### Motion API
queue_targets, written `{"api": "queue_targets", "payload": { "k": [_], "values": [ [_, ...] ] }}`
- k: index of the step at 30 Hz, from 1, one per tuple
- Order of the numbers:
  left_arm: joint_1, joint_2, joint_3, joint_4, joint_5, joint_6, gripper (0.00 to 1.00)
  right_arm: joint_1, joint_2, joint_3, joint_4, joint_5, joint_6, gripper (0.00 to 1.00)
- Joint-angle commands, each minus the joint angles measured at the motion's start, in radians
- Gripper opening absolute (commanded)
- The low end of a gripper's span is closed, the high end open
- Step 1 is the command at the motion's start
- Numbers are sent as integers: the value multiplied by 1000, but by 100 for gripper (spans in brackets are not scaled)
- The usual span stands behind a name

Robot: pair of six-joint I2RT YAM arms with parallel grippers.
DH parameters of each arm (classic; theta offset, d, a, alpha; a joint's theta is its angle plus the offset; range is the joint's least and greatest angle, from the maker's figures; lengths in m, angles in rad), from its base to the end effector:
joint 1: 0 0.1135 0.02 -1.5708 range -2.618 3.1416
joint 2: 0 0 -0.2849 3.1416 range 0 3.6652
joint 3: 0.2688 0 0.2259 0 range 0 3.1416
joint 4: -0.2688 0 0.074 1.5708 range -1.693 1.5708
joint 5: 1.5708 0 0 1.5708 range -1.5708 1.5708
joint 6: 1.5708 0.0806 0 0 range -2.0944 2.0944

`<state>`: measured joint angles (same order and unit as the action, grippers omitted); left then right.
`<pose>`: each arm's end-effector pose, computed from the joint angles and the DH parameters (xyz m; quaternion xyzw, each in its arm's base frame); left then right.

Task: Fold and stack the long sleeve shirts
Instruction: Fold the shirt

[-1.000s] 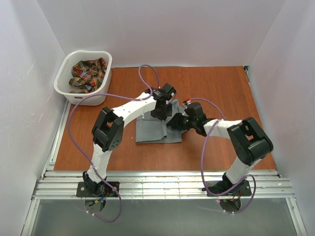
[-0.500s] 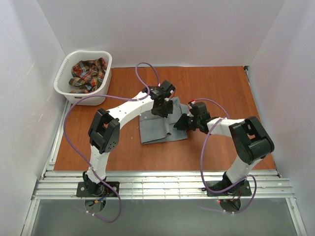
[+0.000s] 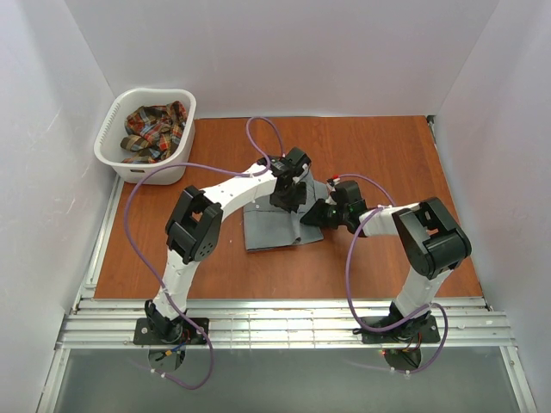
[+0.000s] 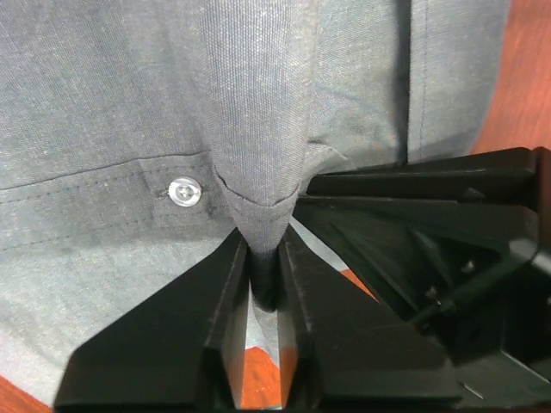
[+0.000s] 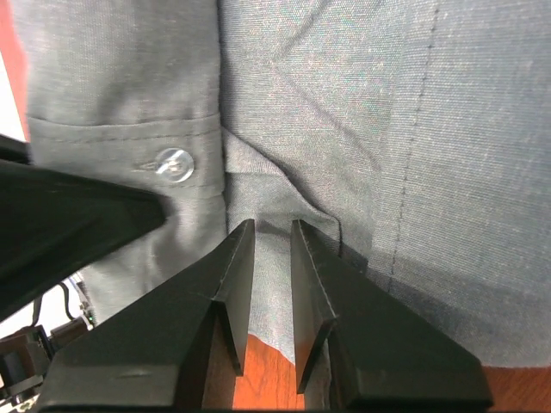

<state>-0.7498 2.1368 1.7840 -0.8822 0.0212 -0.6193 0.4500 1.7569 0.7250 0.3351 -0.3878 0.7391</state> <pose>0.3273 -0.3071 0.1891 0.0661 0.9837 -0.1138 0.1228 0.3019 0.1797 0.1420 0.0474 0.8915 0.3772 0.2462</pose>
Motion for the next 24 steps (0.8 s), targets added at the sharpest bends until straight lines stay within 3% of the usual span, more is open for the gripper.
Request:
{"api": "queue_targets", "payload": {
  "k": [1, 6, 7, 12, 16, 21, 24],
  "values": [
    [-8, -8, 49, -6, -9, -31, 13, 3, 18, -41, -67, 49, -12, 18],
    [-8, -46, 66, 28, -40, -72, 18, 3, -56, -59, -77, 67, -32, 22],
    [-8, -57, 60, 52, -35, -92, 23, 1, -68, -58, -83, 78, -36, 23],
    [7, -170, -27, 166, -33, -169, 29, 3, -174, -18, -172, 135, -92, 35],
    [47, -337, -182, 265, -62, -217, 49, -5, -260, 39, -252, 173, -177, 45],
    [84, -527, -383, 298, -130, -197, 68, 4, -274, 105, -324, 78, -266, 47],
    [89, -647, -541, 282, -142, -181, 71, 39, -272, 134, -373, 56, -282, 48]
  ]
}}
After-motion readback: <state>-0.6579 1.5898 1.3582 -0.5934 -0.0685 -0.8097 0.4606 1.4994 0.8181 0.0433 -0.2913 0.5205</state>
